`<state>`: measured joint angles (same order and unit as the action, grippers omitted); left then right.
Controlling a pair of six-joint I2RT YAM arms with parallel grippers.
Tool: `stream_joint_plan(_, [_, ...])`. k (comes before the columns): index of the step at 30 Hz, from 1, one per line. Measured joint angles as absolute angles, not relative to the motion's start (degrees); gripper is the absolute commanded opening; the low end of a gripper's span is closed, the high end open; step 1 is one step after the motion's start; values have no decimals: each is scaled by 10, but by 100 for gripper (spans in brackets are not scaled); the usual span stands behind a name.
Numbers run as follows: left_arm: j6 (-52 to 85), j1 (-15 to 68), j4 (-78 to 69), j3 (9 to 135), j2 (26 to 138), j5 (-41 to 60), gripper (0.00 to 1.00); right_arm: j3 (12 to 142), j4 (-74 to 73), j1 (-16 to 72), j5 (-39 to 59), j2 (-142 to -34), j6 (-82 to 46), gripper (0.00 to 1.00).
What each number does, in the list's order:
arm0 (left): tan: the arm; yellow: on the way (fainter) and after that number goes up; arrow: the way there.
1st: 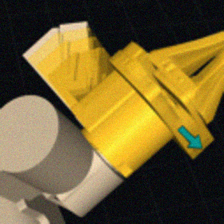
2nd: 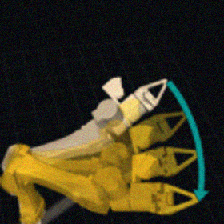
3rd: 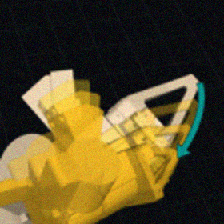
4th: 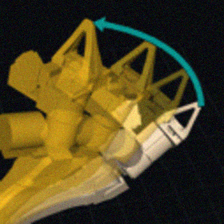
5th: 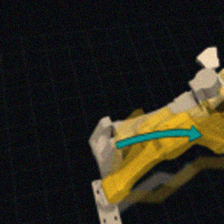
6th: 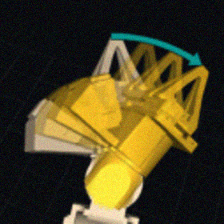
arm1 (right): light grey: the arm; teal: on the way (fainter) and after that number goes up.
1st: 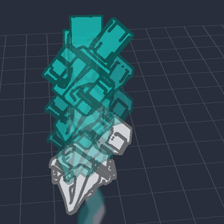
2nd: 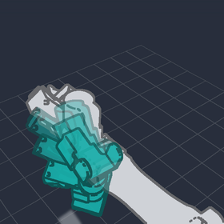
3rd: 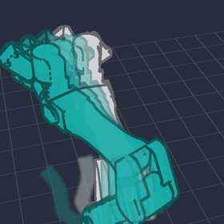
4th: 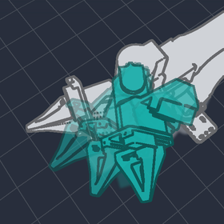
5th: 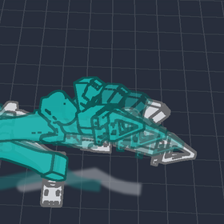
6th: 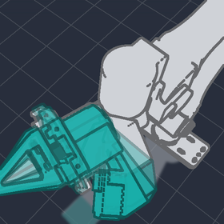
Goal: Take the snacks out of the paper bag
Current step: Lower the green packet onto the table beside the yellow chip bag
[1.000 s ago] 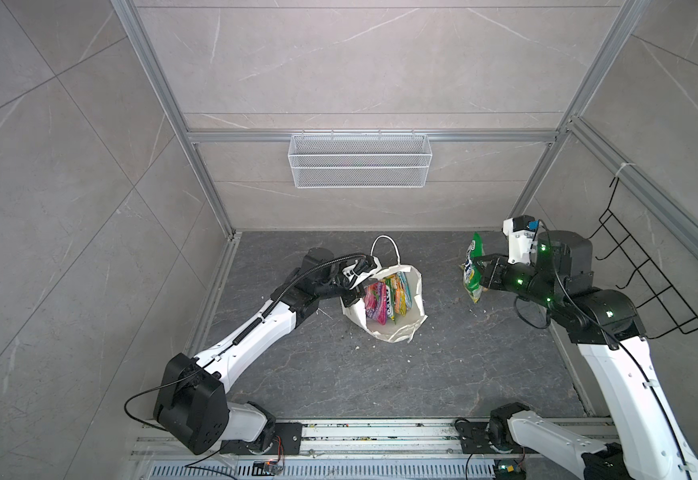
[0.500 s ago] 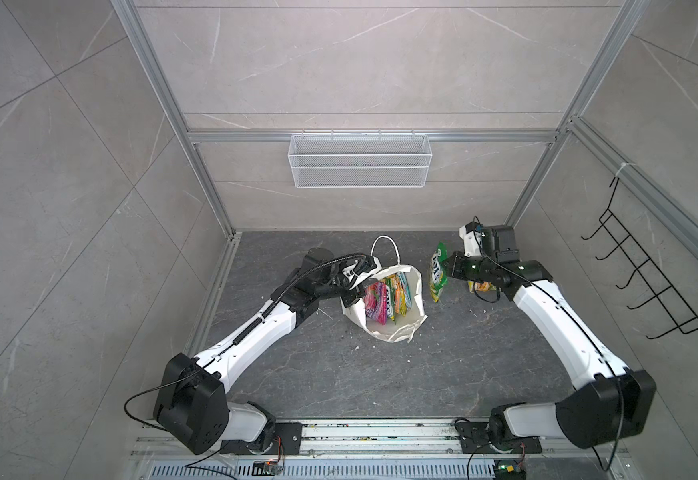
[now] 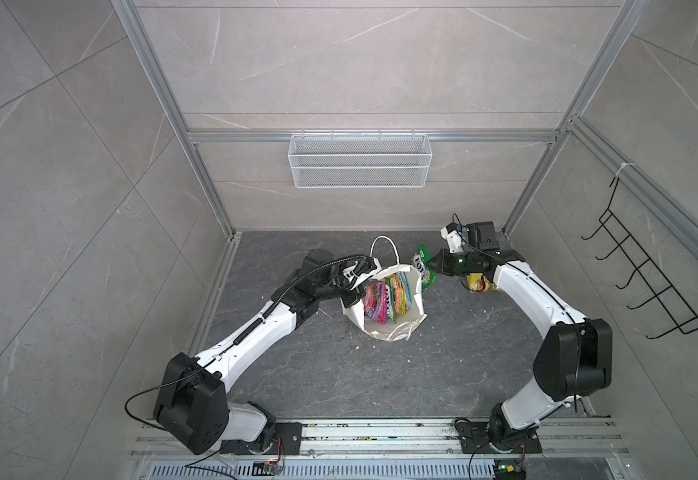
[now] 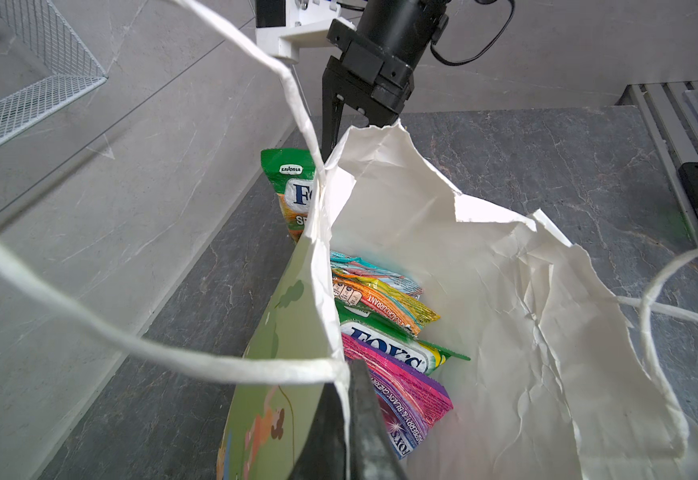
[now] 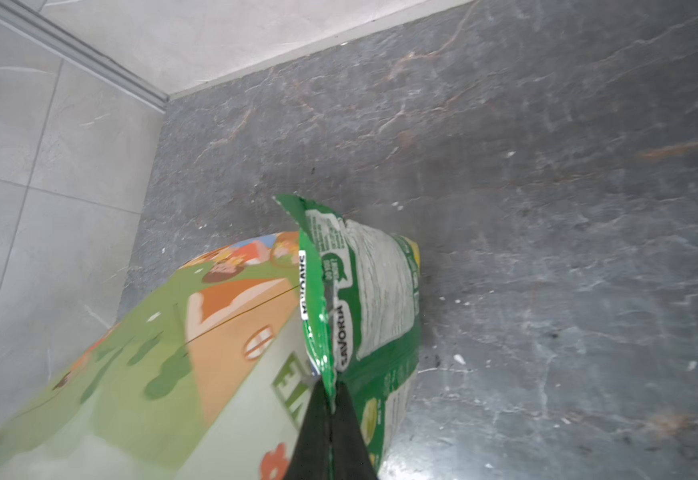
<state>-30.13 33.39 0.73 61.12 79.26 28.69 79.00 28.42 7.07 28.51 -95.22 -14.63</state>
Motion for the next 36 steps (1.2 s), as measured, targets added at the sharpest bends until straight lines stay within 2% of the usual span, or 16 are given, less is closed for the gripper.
stream_joint_plan(9, [-298,334,-2,604,793,287,0,829,339,55,258,-1010,-106,0])
stream_joint_plan(36, [-270,334,-18,594,792,287,0,942,470,57,83,-1071,-64,0])
